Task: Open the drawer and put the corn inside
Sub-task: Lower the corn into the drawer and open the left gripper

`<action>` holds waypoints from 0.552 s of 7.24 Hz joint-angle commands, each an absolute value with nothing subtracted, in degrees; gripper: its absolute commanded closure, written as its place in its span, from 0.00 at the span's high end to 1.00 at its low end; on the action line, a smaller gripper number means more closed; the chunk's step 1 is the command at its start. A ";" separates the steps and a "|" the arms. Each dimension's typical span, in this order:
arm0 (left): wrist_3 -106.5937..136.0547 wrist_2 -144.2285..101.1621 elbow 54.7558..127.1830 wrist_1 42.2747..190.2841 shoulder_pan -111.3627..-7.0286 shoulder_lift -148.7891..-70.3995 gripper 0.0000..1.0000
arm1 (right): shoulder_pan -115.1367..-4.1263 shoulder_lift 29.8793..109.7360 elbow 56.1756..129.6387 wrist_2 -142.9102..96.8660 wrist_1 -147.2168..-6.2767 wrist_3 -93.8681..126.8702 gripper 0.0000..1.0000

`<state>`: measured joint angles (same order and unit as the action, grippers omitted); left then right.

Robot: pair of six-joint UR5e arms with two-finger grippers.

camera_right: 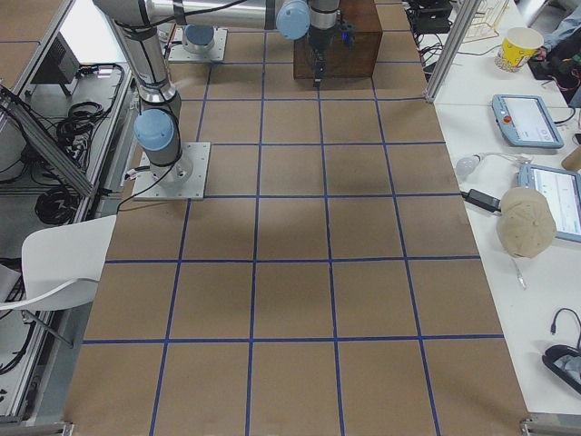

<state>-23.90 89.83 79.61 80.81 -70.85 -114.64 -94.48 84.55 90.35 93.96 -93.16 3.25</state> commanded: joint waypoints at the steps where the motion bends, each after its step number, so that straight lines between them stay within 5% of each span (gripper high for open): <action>1: -23.91 90.09 79.28 81.12 -71.19 -113.21 1.00 | -94.48 84.55 90.35 93.96 -93.16 3.25 1.00; 4: -23.56 90.53 77.79 81.38 -73.29 -108.65 1.00 | -94.48 84.55 90.35 93.96 -93.16 3.25 1.00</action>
<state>-23.83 90.38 78.50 81.26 -72.21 -110.75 -94.48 84.55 90.35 93.96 -93.16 3.25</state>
